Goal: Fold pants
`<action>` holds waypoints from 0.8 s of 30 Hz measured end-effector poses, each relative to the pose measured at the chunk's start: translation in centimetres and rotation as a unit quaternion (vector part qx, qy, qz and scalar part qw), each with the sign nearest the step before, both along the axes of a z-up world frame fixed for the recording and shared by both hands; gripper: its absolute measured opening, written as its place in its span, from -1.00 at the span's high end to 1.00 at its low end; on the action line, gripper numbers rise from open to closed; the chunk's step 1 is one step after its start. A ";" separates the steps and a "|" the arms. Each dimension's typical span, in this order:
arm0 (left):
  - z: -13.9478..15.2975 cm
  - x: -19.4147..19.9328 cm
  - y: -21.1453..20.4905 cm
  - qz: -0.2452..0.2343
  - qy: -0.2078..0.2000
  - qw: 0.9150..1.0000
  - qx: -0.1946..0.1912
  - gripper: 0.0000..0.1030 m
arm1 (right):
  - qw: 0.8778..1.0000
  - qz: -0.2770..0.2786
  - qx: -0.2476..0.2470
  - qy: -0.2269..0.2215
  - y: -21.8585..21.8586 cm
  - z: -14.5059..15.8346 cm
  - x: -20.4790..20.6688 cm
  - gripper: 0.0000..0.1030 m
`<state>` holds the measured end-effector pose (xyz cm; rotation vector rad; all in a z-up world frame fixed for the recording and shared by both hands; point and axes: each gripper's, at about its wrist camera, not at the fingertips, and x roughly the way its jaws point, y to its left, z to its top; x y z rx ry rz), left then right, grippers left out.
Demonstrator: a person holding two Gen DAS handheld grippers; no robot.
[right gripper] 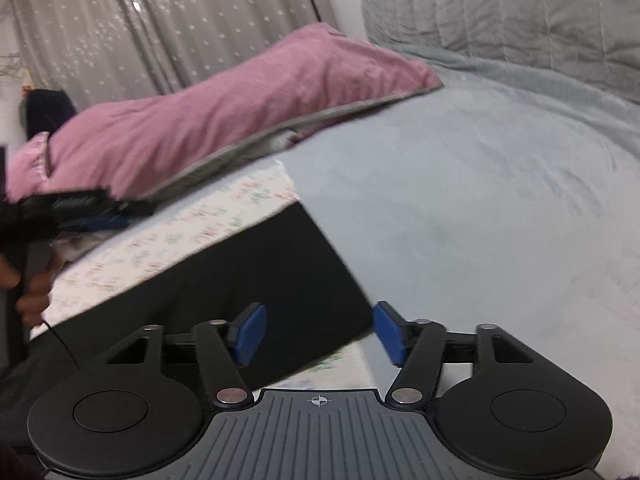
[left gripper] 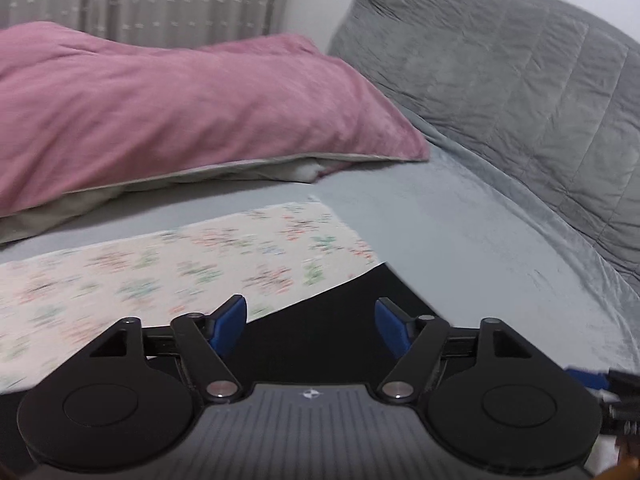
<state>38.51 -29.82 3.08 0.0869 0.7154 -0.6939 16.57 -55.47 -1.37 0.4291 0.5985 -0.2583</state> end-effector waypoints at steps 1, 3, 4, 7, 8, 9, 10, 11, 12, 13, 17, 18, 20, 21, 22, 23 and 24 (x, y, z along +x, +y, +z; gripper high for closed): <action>1.0 -1.1 1.9 0.010 -0.007 1.000 0.002 -0.85 | 1.000 0.006 -0.005 -0.001 0.8 0.8 -0.3 -0.31; 2.8 -3.4 5.6 0.032 -0.021 0.999 0.008 -0.91 | 1.000 0.018 -0.009 -0.004 2.4 2.3 -0.8 -0.33; 3.7 -4.7 7.3 0.043 -0.028 0.999 0.012 -0.92 | 1.000 0.024 -0.010 -0.006 3.2 3.0 -0.9 -0.35; 5.9 -8.0 12.8 0.074 -0.042 0.996 0.014 -0.93 | 0.999 0.041 -0.013 -0.008 6.0 4.9 -1.6 -0.44; 6.5 -8.7 14.3 0.087 -0.043 0.995 0.015 -0.93 | 0.999 0.047 -0.015 -0.007 7.0 5.5 -1.9 -0.45; 7.0 -9.7 16.1 0.099 -0.044 0.994 0.014 -0.93 | 0.998 0.054 -0.017 -0.005 8.0 6.1 -2.1 -0.46; 7.5 -10.5 17.7 0.112 -0.044 0.993 0.013 -0.93 | 0.998 0.061 -0.020 -0.004 9.1 6.8 -2.3 -0.46; 7.9 -11.2 19.2 0.125 -0.043 0.991 0.016 -0.93 | 0.997 0.069 -0.023 -0.005 10.2 7.4 -2.6 -0.48; 8.3 -11.9 20.7 0.137 -0.044 0.989 0.019 -0.93 | 0.997 0.077 -0.026 -0.006 11.2 8.0 -2.7 -0.53; 8.6 -12.6 22.1 0.148 -0.045 0.988 0.023 -0.95 | 0.996 0.085 -0.029 -0.007 12.2 8.5 -2.9 -0.56; 9.1 -14.9 28.1 0.203 -0.048 0.978 0.014 -0.96 | 0.992 0.120 -0.048 -0.006 16.4 9.8 -3.1 -0.67; 9.0 -15.3 29.5 0.218 -0.046 0.975 0.008 -0.97 | 0.990 0.130 -0.054 -0.005 17.4 9.9 -3.0 -0.71; 8.5 -15.6 31.7 0.251 -0.046 0.967 0.001 -0.98 | 0.987 0.149 -0.066 -0.002 19.6 9.9 -2.4 -0.71; 8.3 -15.7 32.8 0.266 -0.047 0.963 -0.002 -0.99 | 0.985 0.156 -0.070 -0.001 20.5 9.8 -2.1 -0.72; 8.1 -16.0 34.2 0.278 -0.052 0.959 -0.006 -1.00 | 0.984 0.163 -0.072 0.001 21.4 9.7 -1.7 -0.72; 7.7 -16.2 35.2 0.292 -0.058 0.955 -0.007 -1.00 | 0.983 0.168 -0.073 0.003 22.2 9.5 -1.2 -0.72; 7.3 -16.2 36.2 0.311 -0.064 0.948 -0.004 -1.00 | 0.983 0.170 -0.074 0.006 22.9 9.3 -0.7 -0.73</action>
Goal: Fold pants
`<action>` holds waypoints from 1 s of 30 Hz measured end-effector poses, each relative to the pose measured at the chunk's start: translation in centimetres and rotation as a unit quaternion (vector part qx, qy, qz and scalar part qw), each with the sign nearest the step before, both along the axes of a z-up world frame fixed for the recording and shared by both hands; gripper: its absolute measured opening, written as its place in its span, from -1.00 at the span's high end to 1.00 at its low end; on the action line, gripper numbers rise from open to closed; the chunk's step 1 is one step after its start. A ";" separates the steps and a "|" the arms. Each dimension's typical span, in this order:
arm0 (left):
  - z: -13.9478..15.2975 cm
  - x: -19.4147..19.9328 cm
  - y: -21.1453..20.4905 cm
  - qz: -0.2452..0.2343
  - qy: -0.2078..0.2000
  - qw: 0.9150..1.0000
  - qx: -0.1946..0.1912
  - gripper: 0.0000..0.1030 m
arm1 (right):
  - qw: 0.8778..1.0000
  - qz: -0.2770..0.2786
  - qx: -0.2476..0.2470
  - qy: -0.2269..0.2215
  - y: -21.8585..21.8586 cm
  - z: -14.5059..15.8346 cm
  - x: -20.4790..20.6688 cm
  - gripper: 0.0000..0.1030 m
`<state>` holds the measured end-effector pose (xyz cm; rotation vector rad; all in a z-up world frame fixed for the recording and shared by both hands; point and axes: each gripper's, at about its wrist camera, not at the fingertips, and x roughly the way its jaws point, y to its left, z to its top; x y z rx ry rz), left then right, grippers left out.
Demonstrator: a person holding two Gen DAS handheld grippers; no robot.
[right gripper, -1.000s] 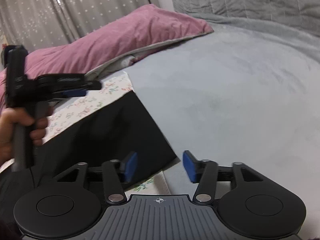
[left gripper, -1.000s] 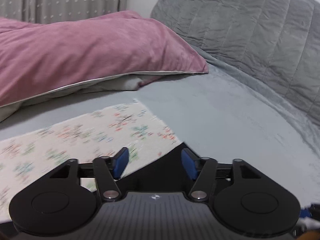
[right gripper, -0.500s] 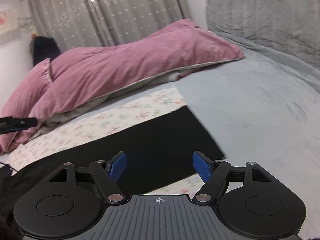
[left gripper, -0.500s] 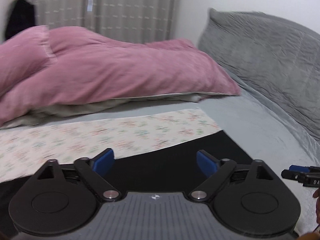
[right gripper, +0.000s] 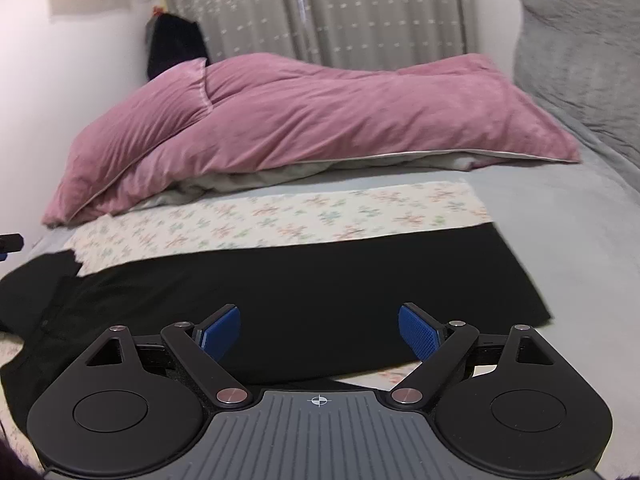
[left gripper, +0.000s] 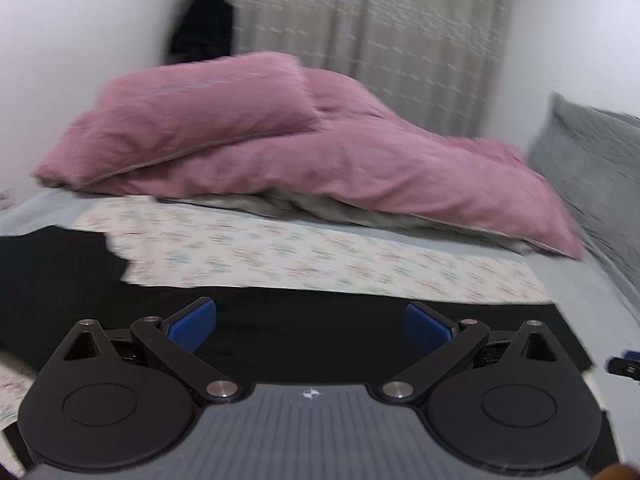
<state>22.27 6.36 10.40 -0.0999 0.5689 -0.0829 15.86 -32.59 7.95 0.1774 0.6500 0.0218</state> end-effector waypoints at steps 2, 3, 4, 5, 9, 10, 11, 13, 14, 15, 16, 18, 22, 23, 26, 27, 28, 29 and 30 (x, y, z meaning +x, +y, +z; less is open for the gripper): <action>-1.0 -0.1 1.8 0.034 -0.006 0.999 0.006 -1.00 | 1.000 0.002 -0.002 0.009 1.5 -0.6 1.1 -0.73; -1.6 0.0 2.7 0.050 -0.006 0.999 0.006 -1.00 | 1.000 0.005 -0.002 0.013 2.0 -0.9 1.6 -0.73; -2.3 0.1 3.4 0.063 -0.002 0.998 0.005 -1.00 | 1.000 0.009 -0.001 0.018 2.7 -1.3 2.2 -0.73; -3.0 0.4 3.9 0.073 0.004 0.997 0.005 -1.00 | 1.000 0.012 0.000 0.022 3.3 -1.7 2.8 -0.73; -6.2 2.2 5.0 0.088 0.038 0.995 0.007 -1.00 | 0.999 0.026 0.001 0.041 5.7 -3.5 5.5 -0.74; -7.0 2.4 5.3 0.091 0.045 0.995 0.006 -1.00 | 0.999 0.030 0.000 0.043 6.3 -3.9 6.1 -0.74; -7.8 2.8 5.6 0.095 0.049 0.994 0.003 -1.00 | 0.998 0.036 -0.002 0.047 6.9 -4.4 6.9 -0.74; -9.5 3.8 6.1 0.102 0.060 0.993 -0.001 -1.00 | 0.997 0.049 -0.006 0.054 8.2 -5.4 8.4 -0.74; -10.2 4.1 6.2 0.104 0.068 0.992 -0.004 -1.00 | 0.997 0.055 -0.008 0.058 8.9 -5.9 9.2 -0.74; -10.9 4.5 6.5 0.104 0.077 0.992 -0.007 -1.00 | 0.996 0.064 -0.013 0.063 9.6 -6.4 10.1 -0.74; -11.5 5.1 6.7 0.101 0.089 0.991 -0.011 -1.00 | 0.995 0.074 -0.019 0.068 10.3 -7.0 10.9 -0.74; -12.0 5.5 6.9 0.092 0.091 0.991 -0.016 -1.00 | 0.992 0.094 -0.036 0.074 12.0 -8.0 12.6 -0.74; -11.9 7.0 6.4 0.062 0.070 0.996 0.003 -1.00 | 0.984 0.137 -0.071 0.085 15.2 -9.5 16.0 -0.74; -11.8 7.7 6.3 0.048 0.061 0.997 0.011 -1.00 | 0.983 0.144 -0.080 0.086 15.9 -9.8 16.8 -0.74; -12.4 10.7 6.1 0.007 0.049 0.998 0.039 -0.99 | 0.976 0.164 -0.112 0.089 17.0 -10.4 19.2 -0.74; -12.8 11.8 6.0 -0.016 0.049 0.997 0.055 -0.98 | 0.974 0.168 -0.122 0.090 17.1 -10.5 19.9 -0.74; -13.3 13.1 5.8 -0.039 0.052 0.995 0.072 -0.98 | 0.972 0.175 -0.127 0.091 17.1 -10.6 20.6 -0.74; -13.6 14.2 5.6 -0.061 0.058 0.992 0.093 -0.98 | 0.969 0.184 -0.133 0.092 16.9 -10.7 21.3 -0.74; -14.1 15.4 5.3 -0.082 0.064 0.988 0.112 -0.97 | 0.967 0.193 -0.139 0.092 16.8 -10.8 21.9 -0.74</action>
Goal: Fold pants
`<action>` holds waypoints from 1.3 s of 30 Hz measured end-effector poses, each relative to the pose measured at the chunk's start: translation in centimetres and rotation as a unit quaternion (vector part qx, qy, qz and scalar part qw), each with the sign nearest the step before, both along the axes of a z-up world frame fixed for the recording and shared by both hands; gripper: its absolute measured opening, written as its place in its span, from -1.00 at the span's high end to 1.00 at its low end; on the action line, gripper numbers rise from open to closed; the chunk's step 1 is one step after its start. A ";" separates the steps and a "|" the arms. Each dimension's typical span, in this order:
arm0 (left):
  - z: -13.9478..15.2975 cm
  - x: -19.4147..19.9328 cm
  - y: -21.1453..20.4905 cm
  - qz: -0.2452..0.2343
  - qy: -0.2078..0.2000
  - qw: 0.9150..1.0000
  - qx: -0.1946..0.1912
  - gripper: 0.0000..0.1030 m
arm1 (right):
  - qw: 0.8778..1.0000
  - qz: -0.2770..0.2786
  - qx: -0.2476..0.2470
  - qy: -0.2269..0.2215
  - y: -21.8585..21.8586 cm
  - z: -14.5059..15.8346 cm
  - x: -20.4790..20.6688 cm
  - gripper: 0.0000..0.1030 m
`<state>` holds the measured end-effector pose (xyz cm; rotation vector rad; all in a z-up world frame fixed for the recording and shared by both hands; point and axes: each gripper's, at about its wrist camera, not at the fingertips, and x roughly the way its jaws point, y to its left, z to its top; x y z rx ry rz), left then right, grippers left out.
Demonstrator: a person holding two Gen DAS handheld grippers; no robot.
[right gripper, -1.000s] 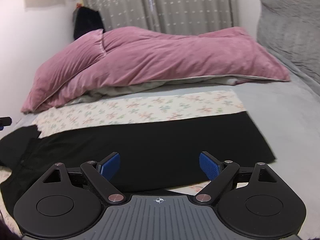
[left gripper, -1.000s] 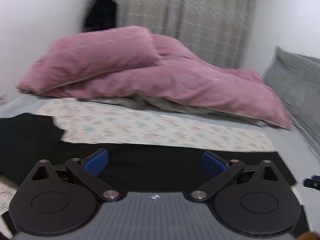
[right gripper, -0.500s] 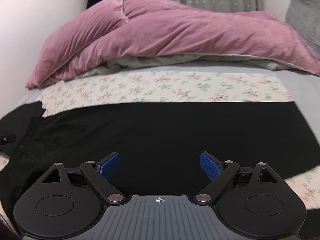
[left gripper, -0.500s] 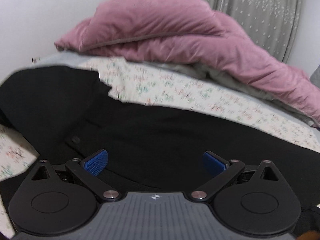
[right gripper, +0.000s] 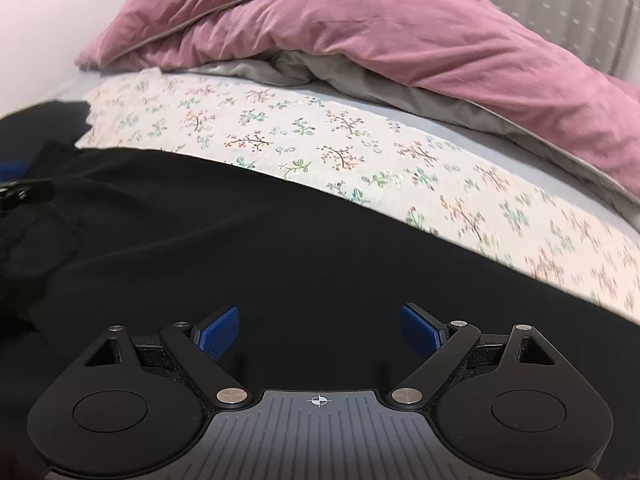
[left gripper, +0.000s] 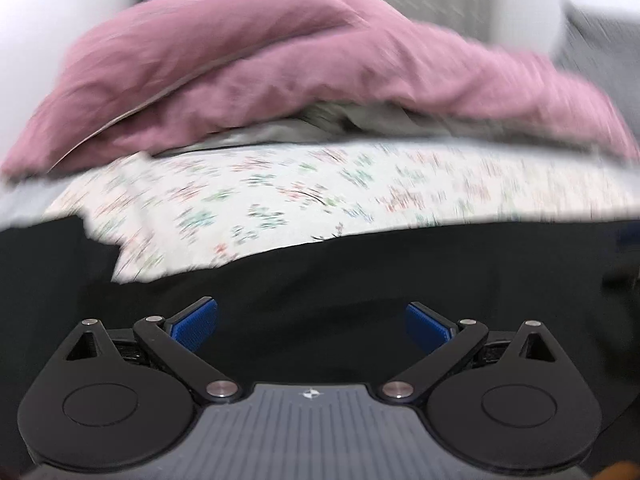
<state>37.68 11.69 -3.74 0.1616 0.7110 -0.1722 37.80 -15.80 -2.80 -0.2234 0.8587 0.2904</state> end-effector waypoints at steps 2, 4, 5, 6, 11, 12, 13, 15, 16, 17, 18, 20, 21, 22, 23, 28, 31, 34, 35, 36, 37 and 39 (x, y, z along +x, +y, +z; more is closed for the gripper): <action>-0.8 2.2 -0.3 -0.027 0.012 0.999 0.020 -0.92 | 1.000 0.020 -0.011 0.002 -0.4 -0.1 1.2 -0.74; -1.3 4.2 -0.3 -0.048 0.026 0.998 0.030 -0.90 | 0.999 0.037 -0.016 0.004 -0.6 -0.1 2.6 -0.74; -1.5 5.1 -0.3 -0.054 0.031 0.997 0.034 -0.90 | 0.999 0.042 -0.019 0.005 -0.7 -0.2 3.2 -0.74; -1.7 5.9 -0.2 -0.063 0.039 0.997 0.034 -0.90 | 0.999 0.048 -0.020 0.008 -0.9 -0.3 3.9 -0.74; -2.5 9.3 0.4 -0.116 0.081 0.990 -0.007 -0.90 | 0.997 0.063 -0.047 0.008 -1.9 -1.2 7.4 -0.73; -2.7 9.6 0.4 -0.123 0.080 0.989 0.000 -0.88 | 0.997 0.064 -0.052 0.010 -2.2 -1.5 8.0 -0.72; -2.9 9.9 0.3 -0.129 0.081 0.988 0.008 -0.86 | 0.996 0.064 -0.057 0.016 -2.5 -1.8 8.8 -0.70; -3.4 10.6 0.1 -0.138 0.089 0.986 0.025 -0.84 | 0.995 0.063 -0.070 0.023 -3.2 -2.5 9.9 -0.69; -3.6 10.9 0.0 -0.142 0.095 0.985 0.030 -0.83 | 0.995 0.061 -0.081 0.022 -3.4 -2.9 10.3 -0.69; -3.6 11.3 0.0 -0.146 0.098 0.984 0.030 -0.83 | 0.994 0.059 -0.090 0.021 -3.7 -3.3 10.6 -0.68; -3.6 11.7 -0.1 -0.148 0.101 0.983 0.029 -0.81 | 0.994 0.060 -0.091 0.023 -4.1 -3.6 10.9 -0.66; -3.6 12.3 -0.2 -0.151 0.105 0.982 0.033 -0.77 | 0.995 0.060 -0.077 0.028 -5.0 -4.0 11.5 -0.64; -3.6 12.8 -0.3 -0.152 0.107 0.982 0.035 -0.74 | 0.995 0.060 -0.068 0.027 -5.5 -4.0 11.7 -0.63; -3.6 13.4 -0.3 -0.152 0.110 0.982 0.032 -0.66 | 0.996 0.059 -0.062 0.030 -5.9 -4.1 12.1 -0.63; -3.6 13.6 -0.3 -0.150 0.114 0.982 0.024 -0.59 | 0.996 0.057 -0.056 0.034 -6.2 -4.2 12.4 -0.63; -3.4 13.4 -1.1 -0.144 0.120 0.982 0.002 0.54 | 0.997 0.050 0.001 0.062 -7.6 -4.7 13.6 -0.34; -3.4 12.4 -2.0 -0.137 0.113 0.984 0.005 0.89 | 0.996 0.051 0.046 0.064 -7.7 -4.3 13.0 0.73; -2.7 11.1 -2.5 -0.117 0.092 0.989 0.011 0.93 | 0.997 0.041 0.037 0.048 -6.9 -4.1 11.4 0.91; -2.2 10.5 -2.6 -0.112 0.082 0.990 0.015 0.94 | 0.998 0.038 0.031 0.037 -6.7 -3.7 10.7 0.92; -1.7 9.9 -2.7 -0.110 0.073 0.991 0.015 0.94 | 0.999 0.034 0.025 0.023 -6.4 -3.1 9.9 0.93; -1.0 9.1 -2.7 -0.106 0.065 0.992 0.013 0.94 | 0.999 0.029 0.021 0.010 -6.2 -2.5 9.2 0.93; 0.5 7.6 -2.5 -0.098 0.051 0.994 0.005 0.94 | 1.000 0.019 0.014 -0.016 -5.8 -0.8 7.3 0.93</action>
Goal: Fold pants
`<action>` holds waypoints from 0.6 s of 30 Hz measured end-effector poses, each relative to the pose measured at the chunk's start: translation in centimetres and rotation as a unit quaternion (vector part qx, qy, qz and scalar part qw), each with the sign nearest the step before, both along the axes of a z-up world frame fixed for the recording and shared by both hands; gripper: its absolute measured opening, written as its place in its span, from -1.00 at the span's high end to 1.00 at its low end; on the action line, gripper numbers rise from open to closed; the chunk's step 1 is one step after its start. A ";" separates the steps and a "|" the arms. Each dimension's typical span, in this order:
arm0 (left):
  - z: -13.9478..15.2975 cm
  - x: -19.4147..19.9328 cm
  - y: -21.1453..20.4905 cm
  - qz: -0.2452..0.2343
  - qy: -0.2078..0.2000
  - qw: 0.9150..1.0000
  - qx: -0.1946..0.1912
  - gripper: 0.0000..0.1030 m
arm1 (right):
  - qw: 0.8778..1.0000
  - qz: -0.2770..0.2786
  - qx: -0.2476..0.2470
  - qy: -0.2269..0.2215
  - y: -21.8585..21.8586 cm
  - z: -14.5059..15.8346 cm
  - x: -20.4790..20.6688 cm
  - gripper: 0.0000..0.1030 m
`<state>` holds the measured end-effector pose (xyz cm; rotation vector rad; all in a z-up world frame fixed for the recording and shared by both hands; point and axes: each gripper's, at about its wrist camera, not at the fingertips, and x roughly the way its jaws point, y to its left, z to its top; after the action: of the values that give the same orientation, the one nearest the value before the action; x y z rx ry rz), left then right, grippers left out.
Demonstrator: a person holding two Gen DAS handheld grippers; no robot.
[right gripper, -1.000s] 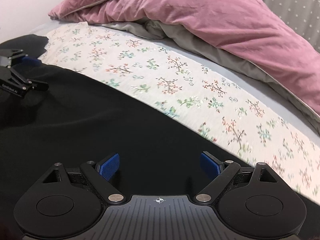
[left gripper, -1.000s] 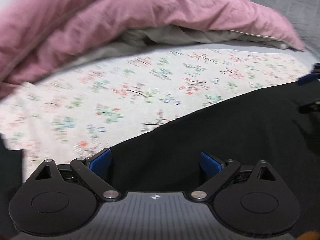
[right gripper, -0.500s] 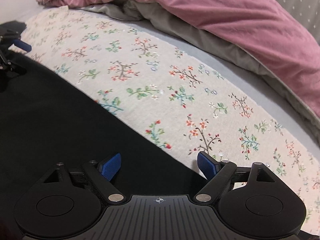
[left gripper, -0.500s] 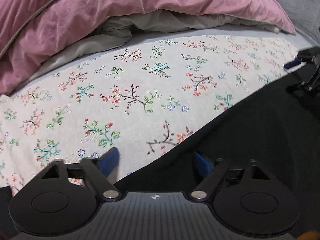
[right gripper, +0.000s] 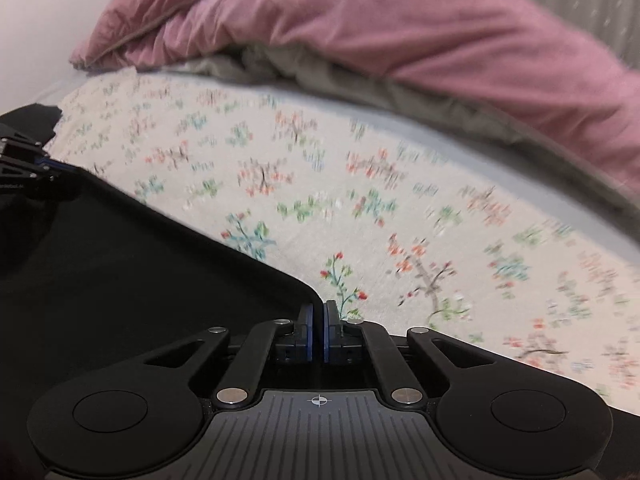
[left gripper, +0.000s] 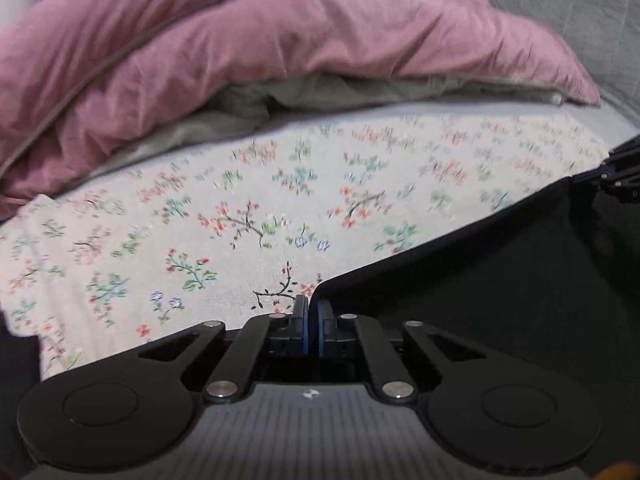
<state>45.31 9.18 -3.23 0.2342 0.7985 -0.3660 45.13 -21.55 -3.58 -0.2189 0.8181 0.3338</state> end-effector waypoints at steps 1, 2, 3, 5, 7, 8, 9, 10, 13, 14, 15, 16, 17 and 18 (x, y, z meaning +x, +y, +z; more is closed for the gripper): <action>0.8 -0.9 0.1 0.004 -0.009 1.000 -0.003 0.94 | 1.000 -0.004 -0.001 -0.009 0.1 0.9 -0.6 0.93; 1.7 -1.9 0.3 0.009 -0.018 1.000 -0.009 0.94 | 1.000 -0.006 -0.003 -0.018 0.3 1.8 -1.6 0.93; 2.5 -3.0 0.5 0.015 -0.024 0.999 -0.015 0.94 | 1.000 -0.006 -0.005 -0.028 0.4 2.7 -2.7 0.93; 4.0 -5.2 0.9 0.028 -0.039 0.999 -0.023 0.94 | 0.999 -0.005 -0.006 -0.044 0.5 4.4 -5.2 0.93; 5.5 -7.9 1.1 0.038 -0.049 0.998 -0.031 0.94 | 0.998 -0.005 0.002 -0.056 0.5 5.9 -8.0 0.94; 6.0 -9.2 1.1 0.042 -0.052 0.997 -0.035 0.94 | 0.998 -0.007 0.003 -0.061 0.6 6.6 -9.6 0.94; 6.4 -10.7 1.1 0.046 -0.054 0.997 -0.035 0.94 | 0.998 -0.010 0.000 -0.065 0.9 7.1 -11.1 0.94; 6.6 -12.0 1.1 0.049 -0.058 0.996 -0.037 0.93 | 0.997 -0.013 -0.004 -0.072 1.2 7.6 -12.8 0.94; 6.9 -16.5 1.4 0.065 -0.075 0.994 -0.040 0.93 | 0.995 -0.015 -0.021 -0.093 2.4 8.2 -17.9 0.94; 6.8 -18.1 1.6 0.070 -0.079 0.994 -0.042 0.93 | 0.995 -0.015 -0.022 -0.097 2.7 8.2 -19.5 0.94; 6.7 -19.4 1.7 0.075 -0.082 0.993 -0.044 0.93 | 0.994 -0.015 -0.022 -0.103 3.1 8.2 -21.2 0.94; 6.5 -20.8 2.0 0.083 -0.083 0.992 -0.048 0.93 | 0.994 -0.015 -0.024 -0.109 3.3 8.3 -22.7 0.94; 6.4 -21.9 2.3 0.093 -0.082 0.991 -0.056 0.93 | 0.993 -0.013 -0.025 -0.114 3.7 8.1 -24.1 0.94; 6.1 -23.1 2.6 0.100 -0.079 0.990 -0.061 0.93 | 0.993 -0.013 -0.022 -0.117 3.9 7.9 -25.4 0.94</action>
<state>22.21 11.79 2.87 0.0651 0.6350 -0.2030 19.77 -17.64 4.34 -0.2840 0.5958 0.2602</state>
